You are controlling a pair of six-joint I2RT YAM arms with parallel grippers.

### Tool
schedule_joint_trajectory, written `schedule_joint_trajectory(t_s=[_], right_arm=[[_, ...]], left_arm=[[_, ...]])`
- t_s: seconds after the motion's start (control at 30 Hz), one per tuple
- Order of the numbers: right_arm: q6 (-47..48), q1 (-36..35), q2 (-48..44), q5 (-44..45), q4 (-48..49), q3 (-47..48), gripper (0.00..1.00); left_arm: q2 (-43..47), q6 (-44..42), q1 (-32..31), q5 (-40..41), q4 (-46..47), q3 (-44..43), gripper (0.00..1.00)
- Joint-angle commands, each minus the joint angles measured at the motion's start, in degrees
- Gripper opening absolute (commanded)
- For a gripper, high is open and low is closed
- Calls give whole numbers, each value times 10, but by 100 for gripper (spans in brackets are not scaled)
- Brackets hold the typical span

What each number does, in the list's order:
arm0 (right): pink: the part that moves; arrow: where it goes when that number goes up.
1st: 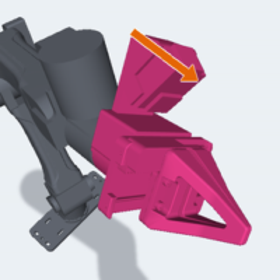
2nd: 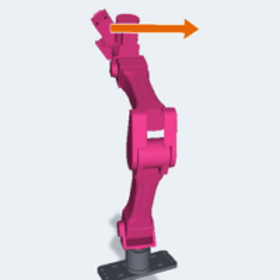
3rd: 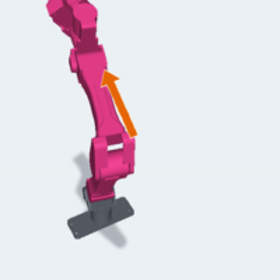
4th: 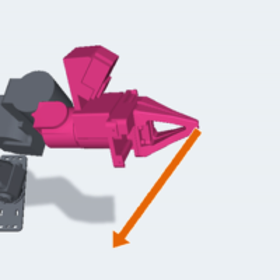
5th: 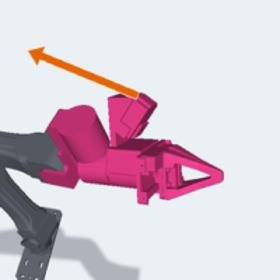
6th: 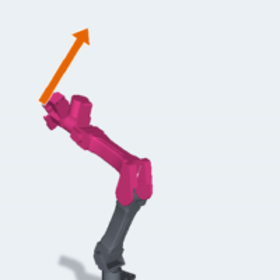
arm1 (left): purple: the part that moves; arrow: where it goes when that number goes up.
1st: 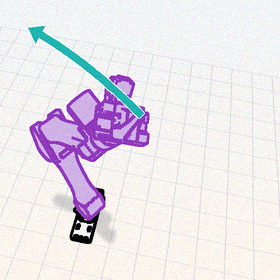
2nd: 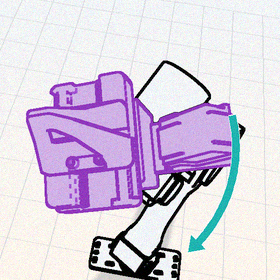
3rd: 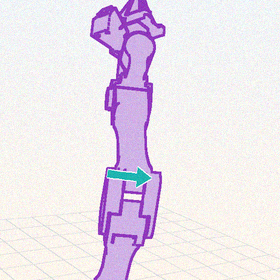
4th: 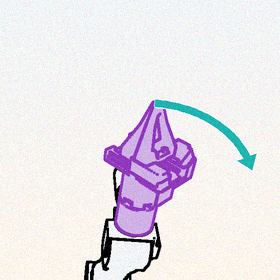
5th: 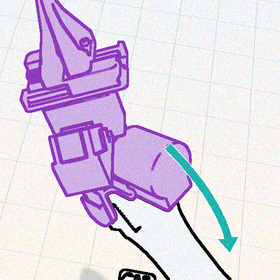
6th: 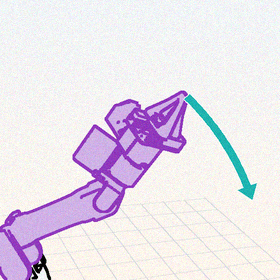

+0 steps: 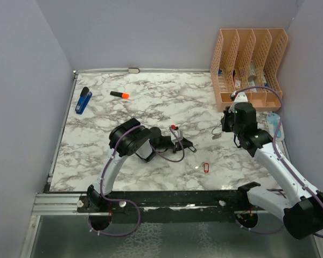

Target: Put the keys on the keyring

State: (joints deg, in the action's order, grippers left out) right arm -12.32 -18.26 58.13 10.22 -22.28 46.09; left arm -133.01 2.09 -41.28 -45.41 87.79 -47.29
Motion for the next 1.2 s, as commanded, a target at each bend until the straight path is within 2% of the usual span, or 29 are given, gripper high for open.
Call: schedule_joint_trajectory(t_s=[0.0,0.17,0.3,0.37,0.47,0.7,0.87,1.03,1.17], right_arm=[[-4,3,-4,-8,19,6,1],[-4,2,-4,-13,20,4,1],[6,2,-18,-28,25,12,1],[20,2,-30,-45,32,20,1],[44,2,-50,-83,42,32,1],[62,2,-76,-191,46,75,1],[38,2,-89,-300,67,78,1],[-13,0,-126,-360,133,40,1],[-37,-14,-128,-377,153,34,1]], left_arm=[[-12,5,-3,-14,21,6,0],[7,38,-3,11,28,18,0],[81,102,4,22,16,39,0],[145,156,16,24,-36,30,0],[225,225,45,21,-175,-14,0],[378,287,85,60,-425,-92,0],[386,382,114,61,-588,-176,0],[386,476,125,57,-641,-207,0],[363,602,144,56,-669,-221,0]])
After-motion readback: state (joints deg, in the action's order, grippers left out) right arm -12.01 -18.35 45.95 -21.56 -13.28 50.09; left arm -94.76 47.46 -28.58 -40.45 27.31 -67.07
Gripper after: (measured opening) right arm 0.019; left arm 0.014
